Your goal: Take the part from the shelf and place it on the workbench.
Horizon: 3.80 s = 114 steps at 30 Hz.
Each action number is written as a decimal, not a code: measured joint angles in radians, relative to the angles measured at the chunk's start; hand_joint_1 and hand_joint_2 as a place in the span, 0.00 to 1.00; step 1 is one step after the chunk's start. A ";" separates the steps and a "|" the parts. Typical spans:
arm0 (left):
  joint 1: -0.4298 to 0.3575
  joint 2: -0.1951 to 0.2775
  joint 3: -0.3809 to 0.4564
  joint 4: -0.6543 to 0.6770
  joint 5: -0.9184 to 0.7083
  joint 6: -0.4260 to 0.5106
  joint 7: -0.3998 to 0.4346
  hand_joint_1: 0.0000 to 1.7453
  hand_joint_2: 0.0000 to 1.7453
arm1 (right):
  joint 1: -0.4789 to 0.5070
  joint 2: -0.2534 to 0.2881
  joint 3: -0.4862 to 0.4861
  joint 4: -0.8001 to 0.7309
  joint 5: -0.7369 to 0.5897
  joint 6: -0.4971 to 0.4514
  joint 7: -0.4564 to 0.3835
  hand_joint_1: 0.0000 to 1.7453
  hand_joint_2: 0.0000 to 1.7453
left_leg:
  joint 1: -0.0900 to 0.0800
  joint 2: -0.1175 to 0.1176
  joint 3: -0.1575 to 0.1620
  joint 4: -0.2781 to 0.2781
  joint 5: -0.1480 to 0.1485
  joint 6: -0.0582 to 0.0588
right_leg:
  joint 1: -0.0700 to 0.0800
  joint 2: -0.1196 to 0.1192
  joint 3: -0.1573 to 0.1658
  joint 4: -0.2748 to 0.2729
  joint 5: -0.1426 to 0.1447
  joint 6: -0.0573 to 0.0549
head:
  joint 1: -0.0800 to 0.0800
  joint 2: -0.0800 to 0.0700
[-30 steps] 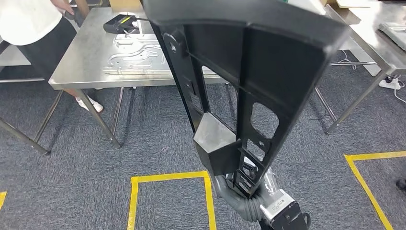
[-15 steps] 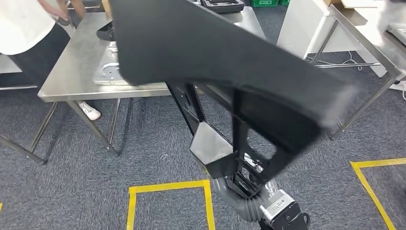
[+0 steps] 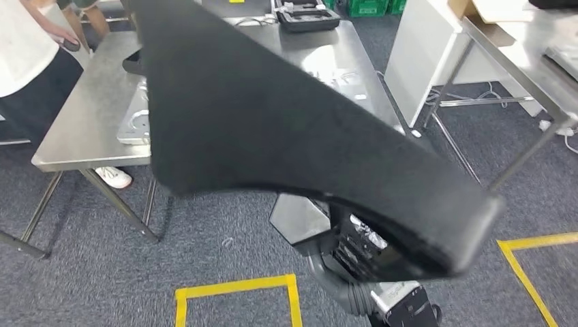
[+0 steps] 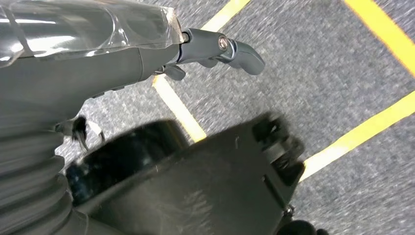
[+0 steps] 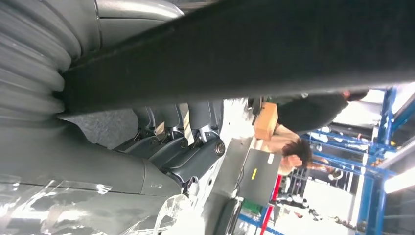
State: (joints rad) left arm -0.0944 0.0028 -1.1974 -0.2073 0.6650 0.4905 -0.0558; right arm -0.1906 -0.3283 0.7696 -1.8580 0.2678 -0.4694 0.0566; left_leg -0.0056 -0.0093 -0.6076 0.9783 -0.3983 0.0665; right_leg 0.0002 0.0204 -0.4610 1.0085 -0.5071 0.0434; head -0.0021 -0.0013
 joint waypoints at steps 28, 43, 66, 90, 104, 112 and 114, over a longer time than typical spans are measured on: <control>-0.003 -0.002 0.000 0.000 0.002 0.003 -0.003 0.00 1.00 | -0.007 0.003 0.001 0.006 -0.008 0.000 -0.014 1.00 1.00 | 0.025 0.006 -0.014 0.045 -0.022 -0.064 | -0.013 -0.009 0.004 -0.058 0.007 -0.017 | 0.000 0.000; -0.003 -0.002 0.001 0.000 0.002 0.000 -0.002 0.00 1.00 | -0.007 0.006 0.001 0.011 -0.008 0.000 -0.017 1.00 1.00 | 0.012 -0.001 0.131 0.000 -0.100 -0.008 | 0.000 -0.017 -0.186 0.040 0.050 -0.006 | 0.006 0.000; -0.006 0.004 0.000 0.001 -0.005 -0.001 0.010 0.00 1.00 | -0.016 0.014 0.002 0.015 -0.016 0.003 -0.019 1.00 1.00 | 0.005 -0.006 0.050 -0.035 0.000 0.006 | 0.000 -0.008 -0.107 0.145 -0.001 -0.002 | 0.002 0.000; -0.103 -0.002 -0.071 0.000 -0.153 -0.129 0.033 0.00 1.00 | -0.362 0.163 0.190 0.317 0.847 0.126 0.172 1.00 1.00 | -0.012 0.003 0.032 -0.009 -0.027 -0.011 | 0.010 -0.016 -0.138 -0.036 0.102 -0.044 | 0.002 0.000; -0.116 -0.014 -0.104 0.000 -0.177 -0.148 0.034 0.00 1.00 | -0.449 0.199 0.256 0.561 0.965 0.151 0.253 0.50 0.50 | 0.029 -0.001 0.072 -0.036 -0.020 -0.039 | -0.035 -0.017 -0.167 0.008 0.103 0.036 | 0.007 0.000; -0.124 -0.016 -0.118 0.000 -0.183 -0.160 0.031 0.00 1.00 | -0.461 0.217 0.267 0.615 0.973 0.193 0.262 0.00 0.00 | 0.033 0.004 0.001 0.120 -0.111 -0.068 | -0.030 -0.011 -0.149 -0.034 0.104 -0.019 | 0.006 0.000; -0.125 -0.016 -0.120 0.000 -0.184 -0.162 0.031 0.00 1.00 | -0.462 0.221 0.273 0.630 0.974 0.209 0.270 0.00 0.00 | 0.031 0.004 -0.068 0.246 -0.152 -0.068 | -0.026 -0.010 -0.148 -0.034 0.102 -0.025 | 0.006 0.000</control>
State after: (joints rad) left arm -0.2191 -0.0134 -1.3171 -0.2071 0.4811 0.3282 -0.0248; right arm -0.6525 -0.1068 1.0429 -1.2281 1.2414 -0.2602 0.3262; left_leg 0.0253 -0.0056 -0.6757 1.2243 -0.5506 -0.0011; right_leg -0.0256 0.0107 -0.6092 0.9747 -0.4047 0.0187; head 0.0036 -0.0015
